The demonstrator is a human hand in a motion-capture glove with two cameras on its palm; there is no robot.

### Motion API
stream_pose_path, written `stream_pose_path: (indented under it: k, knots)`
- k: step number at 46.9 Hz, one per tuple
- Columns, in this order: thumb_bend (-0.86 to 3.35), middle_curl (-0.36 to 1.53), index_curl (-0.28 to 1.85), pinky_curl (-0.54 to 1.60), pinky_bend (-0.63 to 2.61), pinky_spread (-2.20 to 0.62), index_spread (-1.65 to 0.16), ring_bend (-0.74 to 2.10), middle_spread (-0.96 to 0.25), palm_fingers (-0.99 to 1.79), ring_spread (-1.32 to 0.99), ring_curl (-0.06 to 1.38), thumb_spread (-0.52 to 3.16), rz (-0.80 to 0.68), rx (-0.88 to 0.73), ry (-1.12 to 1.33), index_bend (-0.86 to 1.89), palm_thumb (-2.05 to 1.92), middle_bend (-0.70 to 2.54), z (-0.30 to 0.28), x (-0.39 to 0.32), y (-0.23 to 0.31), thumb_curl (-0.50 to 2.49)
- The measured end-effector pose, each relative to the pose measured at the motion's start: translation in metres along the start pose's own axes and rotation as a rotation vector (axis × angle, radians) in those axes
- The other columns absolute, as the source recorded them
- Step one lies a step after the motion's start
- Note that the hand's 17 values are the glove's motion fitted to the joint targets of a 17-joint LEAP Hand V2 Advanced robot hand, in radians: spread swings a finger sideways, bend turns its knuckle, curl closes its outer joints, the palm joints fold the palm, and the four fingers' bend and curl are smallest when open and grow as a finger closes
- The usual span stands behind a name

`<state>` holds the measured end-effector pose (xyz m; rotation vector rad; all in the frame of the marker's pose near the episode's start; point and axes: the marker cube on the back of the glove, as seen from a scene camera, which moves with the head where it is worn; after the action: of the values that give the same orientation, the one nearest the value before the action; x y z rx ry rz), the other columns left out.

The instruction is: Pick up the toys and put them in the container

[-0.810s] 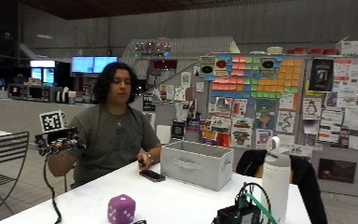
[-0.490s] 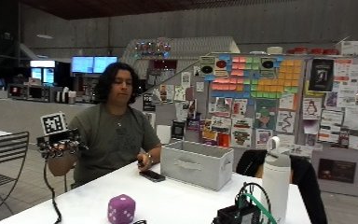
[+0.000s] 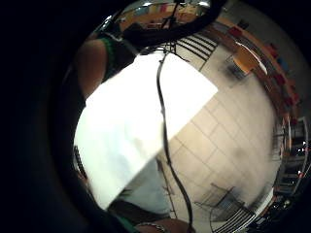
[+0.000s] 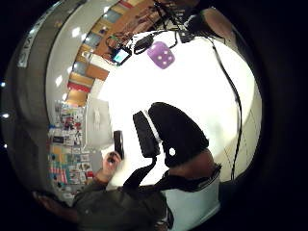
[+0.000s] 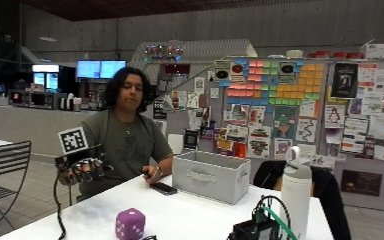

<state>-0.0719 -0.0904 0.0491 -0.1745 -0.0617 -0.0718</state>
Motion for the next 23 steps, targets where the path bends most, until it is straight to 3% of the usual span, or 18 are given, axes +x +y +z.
stream_pose_path:
  k: [5, 13, 23]
  knots:
    - [-0.03, 0.22, 0.26, 0.27, 0.60, 0.00, -0.37, 0.42, -0.10, 0.39, -0.17, 0.17, 1.32, 0.079, 0.035, -0.039, 0.20, -0.04, 0.19, 0.030, -0.035, -0.058, 0.14]
    - [-0.03, 0.24, 0.27, 0.29, 0.63, -0.04, -0.39, 0.47, -0.12, 0.39, -0.21, 0.19, 1.34, -0.101, 0.280, 0.015, 0.16, -0.03, 0.20, 0.089, -0.079, -0.157, 0.16]
    - [-0.02, 0.26, 0.30, 0.31, 0.68, -0.06, -0.42, 0.47, -0.14, 0.32, -0.23, 0.20, 1.34, -0.038, 0.158, 0.135, 0.20, -0.01, 0.18, 0.142, -0.089, -0.202, 0.18]
